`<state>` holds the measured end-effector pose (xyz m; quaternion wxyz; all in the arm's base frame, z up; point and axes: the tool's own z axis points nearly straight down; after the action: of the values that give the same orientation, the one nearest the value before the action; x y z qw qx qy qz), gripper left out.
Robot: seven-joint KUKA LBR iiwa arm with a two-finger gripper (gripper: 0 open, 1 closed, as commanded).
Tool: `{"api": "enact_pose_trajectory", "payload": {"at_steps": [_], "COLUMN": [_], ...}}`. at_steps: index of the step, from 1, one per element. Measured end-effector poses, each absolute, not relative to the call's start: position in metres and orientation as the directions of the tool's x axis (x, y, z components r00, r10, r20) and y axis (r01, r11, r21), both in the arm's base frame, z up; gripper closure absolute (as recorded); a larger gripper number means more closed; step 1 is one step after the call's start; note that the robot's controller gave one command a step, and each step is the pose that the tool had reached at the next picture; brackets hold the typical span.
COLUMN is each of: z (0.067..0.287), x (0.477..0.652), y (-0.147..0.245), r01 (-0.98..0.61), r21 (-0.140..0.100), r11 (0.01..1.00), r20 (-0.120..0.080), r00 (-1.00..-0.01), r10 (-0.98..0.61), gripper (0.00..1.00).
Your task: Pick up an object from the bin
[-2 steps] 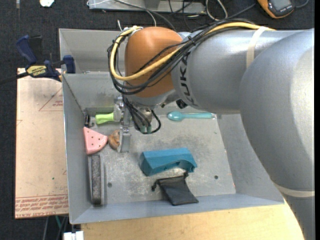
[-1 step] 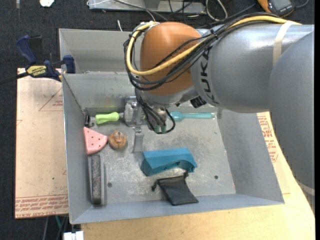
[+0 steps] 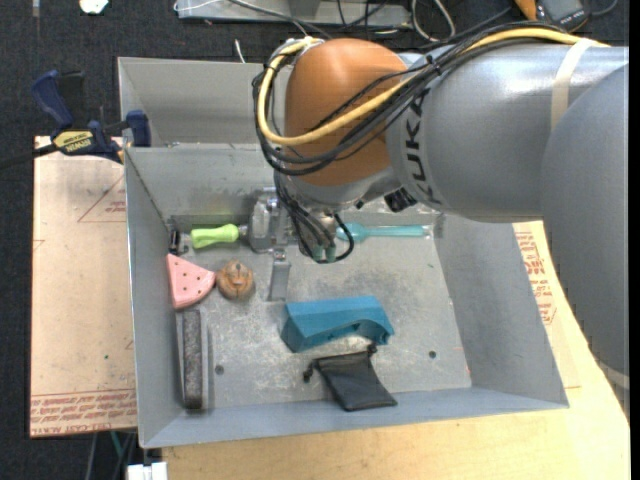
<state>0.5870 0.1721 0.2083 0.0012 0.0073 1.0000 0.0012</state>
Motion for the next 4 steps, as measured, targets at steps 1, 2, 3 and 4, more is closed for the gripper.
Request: {"api": "enact_pose_trajectory", "payload": {"at_steps": [1, 2, 3, 4], "z": [0.14, 0.104, 0.129, 0.1], "x": [0.583, 0.567, 0.569, 0.535], "y": [0.143, 0.149, 0.131, 0.109], "r01": [-0.036, -0.131, -0.246, -0.237], "r21": [0.003, 0.0, 0.002, 0.005], "r11": [0.999, 0.991, 0.969, 0.971], "r20": [-0.004, -0.002, 0.0, -0.004], "r00": [-0.999, -0.991, -0.969, -0.971], "r10": [-0.036, -0.131, -0.246, -0.237], "gripper": [0.0, 0.0, 0.0, 0.0]}}
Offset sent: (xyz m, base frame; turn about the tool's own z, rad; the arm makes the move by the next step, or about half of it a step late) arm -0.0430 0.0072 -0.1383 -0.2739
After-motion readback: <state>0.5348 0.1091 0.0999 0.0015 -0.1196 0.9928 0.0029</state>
